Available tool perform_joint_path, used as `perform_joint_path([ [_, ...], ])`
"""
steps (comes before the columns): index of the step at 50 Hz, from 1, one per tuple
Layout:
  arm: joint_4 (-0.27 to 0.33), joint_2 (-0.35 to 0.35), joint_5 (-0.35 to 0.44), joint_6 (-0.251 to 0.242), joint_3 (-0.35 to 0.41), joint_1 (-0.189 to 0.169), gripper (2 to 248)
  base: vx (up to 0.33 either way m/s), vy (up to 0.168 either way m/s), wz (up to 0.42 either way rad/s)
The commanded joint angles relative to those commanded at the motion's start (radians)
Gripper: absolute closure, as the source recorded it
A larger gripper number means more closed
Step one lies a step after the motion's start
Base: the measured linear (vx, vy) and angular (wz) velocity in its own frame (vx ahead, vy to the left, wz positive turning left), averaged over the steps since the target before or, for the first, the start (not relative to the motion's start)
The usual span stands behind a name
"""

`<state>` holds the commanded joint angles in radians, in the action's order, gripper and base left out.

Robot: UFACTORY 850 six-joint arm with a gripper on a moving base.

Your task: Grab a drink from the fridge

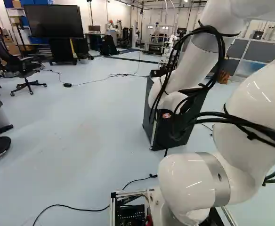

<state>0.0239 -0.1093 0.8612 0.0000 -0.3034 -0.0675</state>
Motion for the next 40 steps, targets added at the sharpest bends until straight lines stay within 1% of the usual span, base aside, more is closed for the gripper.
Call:
perform_joint_path([
  [20,-0.013,-0.092,0.006,0.000,0.118,0.037,154,0.000,0.000,0.000],
  [40,-0.021,-0.149,0.010,0.000,0.189,0.059,154,0.000,0.000,0.000],
])
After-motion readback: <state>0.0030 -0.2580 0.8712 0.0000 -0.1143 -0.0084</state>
